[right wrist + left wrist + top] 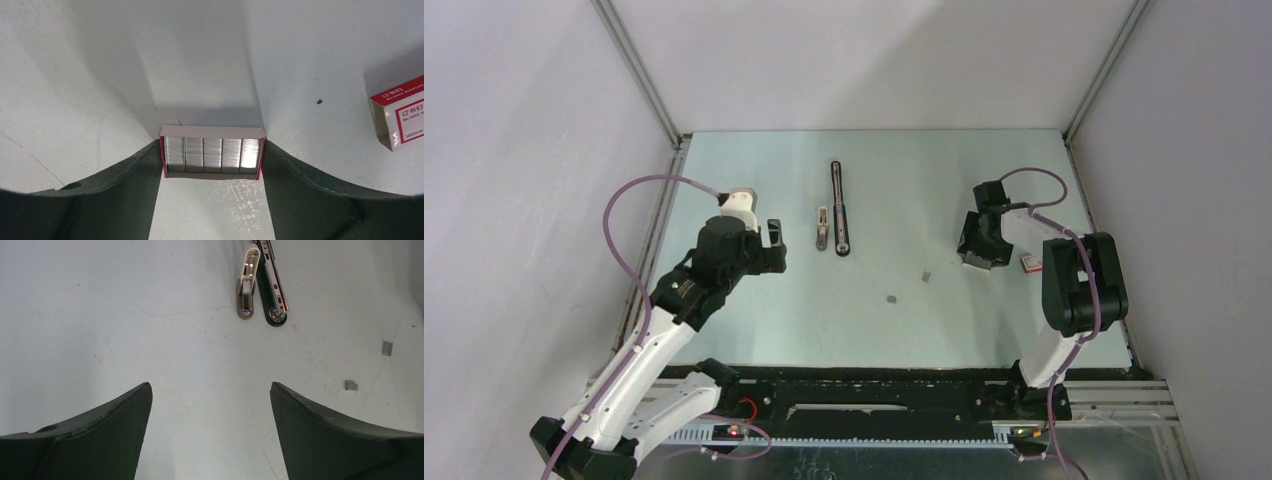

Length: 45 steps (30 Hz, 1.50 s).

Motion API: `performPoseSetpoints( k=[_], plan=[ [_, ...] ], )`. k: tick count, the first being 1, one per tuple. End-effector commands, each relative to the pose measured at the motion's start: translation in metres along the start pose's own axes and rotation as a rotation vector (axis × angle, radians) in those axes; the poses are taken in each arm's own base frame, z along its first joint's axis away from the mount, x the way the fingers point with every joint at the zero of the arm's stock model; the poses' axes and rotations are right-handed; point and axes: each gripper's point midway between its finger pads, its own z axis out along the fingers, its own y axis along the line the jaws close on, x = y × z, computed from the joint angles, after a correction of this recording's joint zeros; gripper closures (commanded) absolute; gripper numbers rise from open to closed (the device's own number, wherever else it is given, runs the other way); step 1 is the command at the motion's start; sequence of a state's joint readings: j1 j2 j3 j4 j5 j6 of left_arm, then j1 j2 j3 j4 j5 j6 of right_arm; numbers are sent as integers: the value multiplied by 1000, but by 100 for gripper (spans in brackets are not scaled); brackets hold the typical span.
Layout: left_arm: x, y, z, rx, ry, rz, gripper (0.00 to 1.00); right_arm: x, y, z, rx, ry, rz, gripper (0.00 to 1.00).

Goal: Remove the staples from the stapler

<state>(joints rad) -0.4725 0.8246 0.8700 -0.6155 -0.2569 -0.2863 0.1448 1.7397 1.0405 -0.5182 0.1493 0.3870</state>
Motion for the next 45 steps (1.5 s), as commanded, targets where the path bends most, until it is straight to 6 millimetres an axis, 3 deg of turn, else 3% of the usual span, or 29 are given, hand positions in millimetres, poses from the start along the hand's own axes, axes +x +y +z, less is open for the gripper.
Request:
performPoseSetpoints(
  k=[1,6,11,32,39,45],
  plan=[
    [-3,1,0,6,-14,11,7,18,3,1,16,33,-63,23],
    [-3,1,0,5,-14,11,7,16,8,-7,-2,17,-78,23],
    [-3,1,0,3,-13,12,7,17,27,-17,-63,-3,-98,24],
    [-1,1,1,2,-7,13,7,13,135,-13,-179,7,-271,25],
    [-1,1,2,3,-4,14,7,27,168,-16,-200,14,-330,25],
    [0,1,2,3,-1,15,7,51,180,-17,-194,47,-365,26]
  ],
)
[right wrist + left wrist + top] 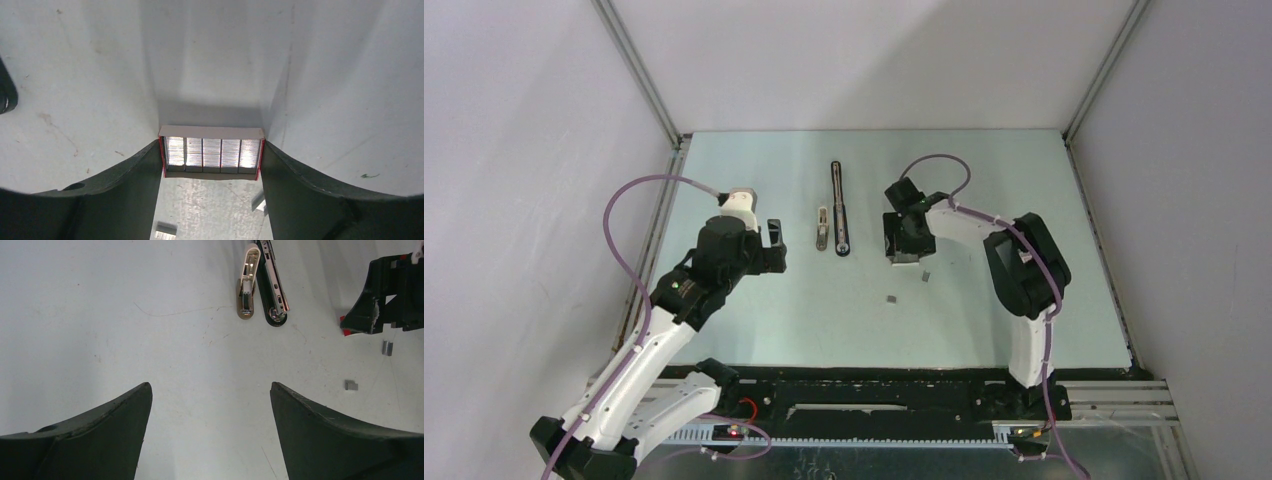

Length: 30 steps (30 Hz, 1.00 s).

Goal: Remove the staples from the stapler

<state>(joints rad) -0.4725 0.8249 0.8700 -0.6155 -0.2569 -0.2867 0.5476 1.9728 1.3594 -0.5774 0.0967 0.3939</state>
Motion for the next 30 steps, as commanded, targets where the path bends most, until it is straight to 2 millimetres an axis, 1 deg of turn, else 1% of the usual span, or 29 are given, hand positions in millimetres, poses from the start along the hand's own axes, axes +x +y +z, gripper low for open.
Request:
performPoseSetpoints(
  k=[1,7,16,25,30],
  plan=[
    [0,0,2,5,-1,15,7,12,14,1,12,35,-3,26],
    [0,0,2,6,-1,16,7,32,27,1,33,62,-42,26],
    [0,-1,3,10,4,16,7,52,21,-9,71,47,-5,26],
    [1,-1,4,10,10,17,7,78,30,-8,85,66,-23,26],
    [2,-1,4,10,9,17,7,94,28,-13,85,73,-14,26]
  ],
)
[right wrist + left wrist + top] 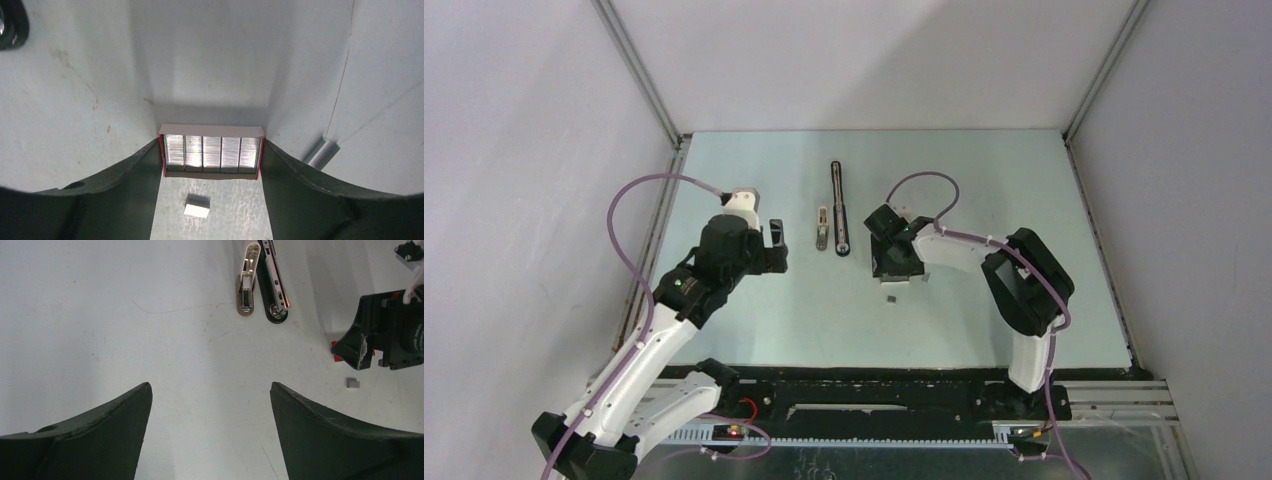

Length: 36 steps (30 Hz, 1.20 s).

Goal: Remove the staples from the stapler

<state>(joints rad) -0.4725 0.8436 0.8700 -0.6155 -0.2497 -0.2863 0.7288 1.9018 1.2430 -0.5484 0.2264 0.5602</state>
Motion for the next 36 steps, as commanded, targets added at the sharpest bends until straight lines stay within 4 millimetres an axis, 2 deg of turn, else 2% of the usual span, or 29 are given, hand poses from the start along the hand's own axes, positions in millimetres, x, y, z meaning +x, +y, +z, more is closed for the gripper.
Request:
performPoseSetpoints(
  k=[1,11,25,28,36],
  plan=[
    [-2,1,0,7,-11,12,7,52,-9,-3,33,119,-13,26],
    [-1,0,1,10,-7,12,7,74,1,-17,26,130,-38,25],
    [-1,0,1,9,-7,12,7,94,-3,-25,46,139,-34,25],
    [-1,0,1,10,-5,14,7,93,-5,-25,56,136,-31,24],
    [-1,0,1,9,-4,15,7,77,-5,-21,60,84,52,22]
  ],
)
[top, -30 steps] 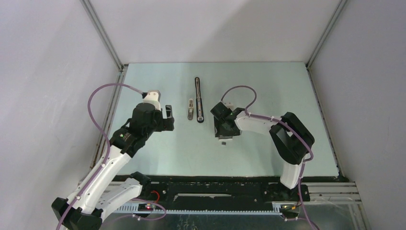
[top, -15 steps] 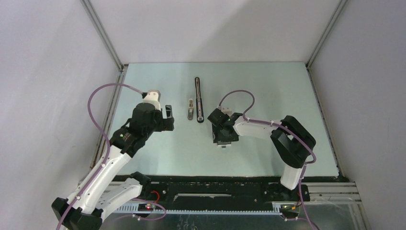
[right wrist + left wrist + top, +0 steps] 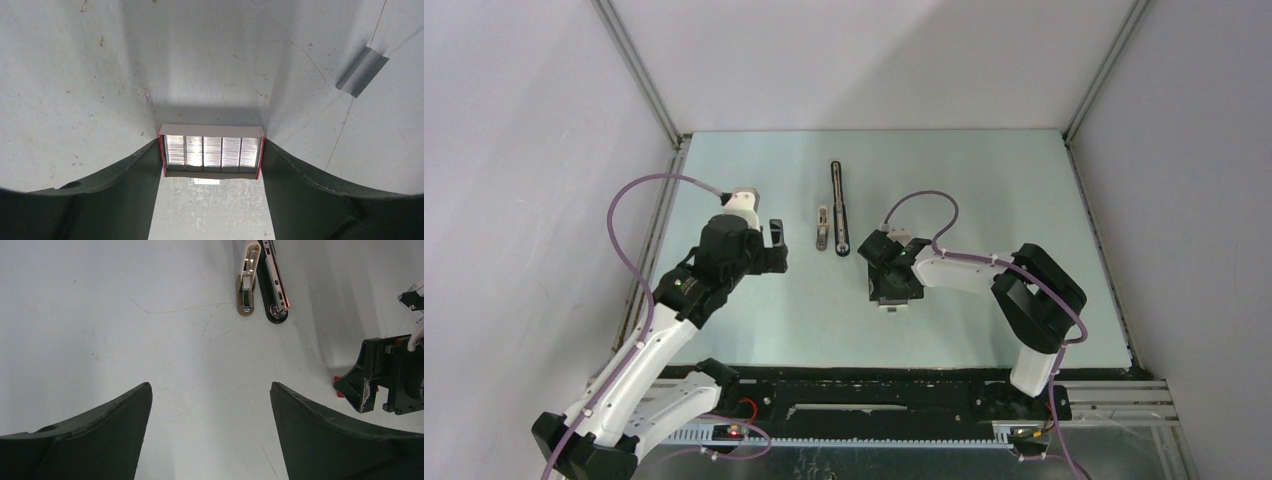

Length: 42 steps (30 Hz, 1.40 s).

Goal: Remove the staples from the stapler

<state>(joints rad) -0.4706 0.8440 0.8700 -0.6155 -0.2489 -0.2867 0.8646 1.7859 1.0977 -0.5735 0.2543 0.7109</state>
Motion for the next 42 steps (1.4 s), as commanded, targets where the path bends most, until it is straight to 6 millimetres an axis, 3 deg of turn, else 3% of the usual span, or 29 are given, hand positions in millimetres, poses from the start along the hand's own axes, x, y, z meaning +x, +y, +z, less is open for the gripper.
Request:
performPoseSetpoints(
  k=[1,12,22,27,31,36,42],
  plan=[
    [-1,0,1,9,-5,16,7,17,-17,5,55,51,46,22],
    [-1,0,1,8,-5,16,7,5,-22,9,57,26,60,19],
    [-1,0,1,8,-5,17,7,-9,-14,-4,14,-28,47,9],
    [-2,2,0,0,-10,16,7,-23,-12,-23,-11,-79,45,9],
    [-2,3,0,-8,-11,15,7,-42,-17,-50,-23,-157,23,8],
    [-2,3,0,-7,-9,14,7,-71,-43,-82,18,-285,64,1],
    [-1,2,0,-2,-7,14,7,-89,-68,-93,51,-341,64,0]
  ],
)
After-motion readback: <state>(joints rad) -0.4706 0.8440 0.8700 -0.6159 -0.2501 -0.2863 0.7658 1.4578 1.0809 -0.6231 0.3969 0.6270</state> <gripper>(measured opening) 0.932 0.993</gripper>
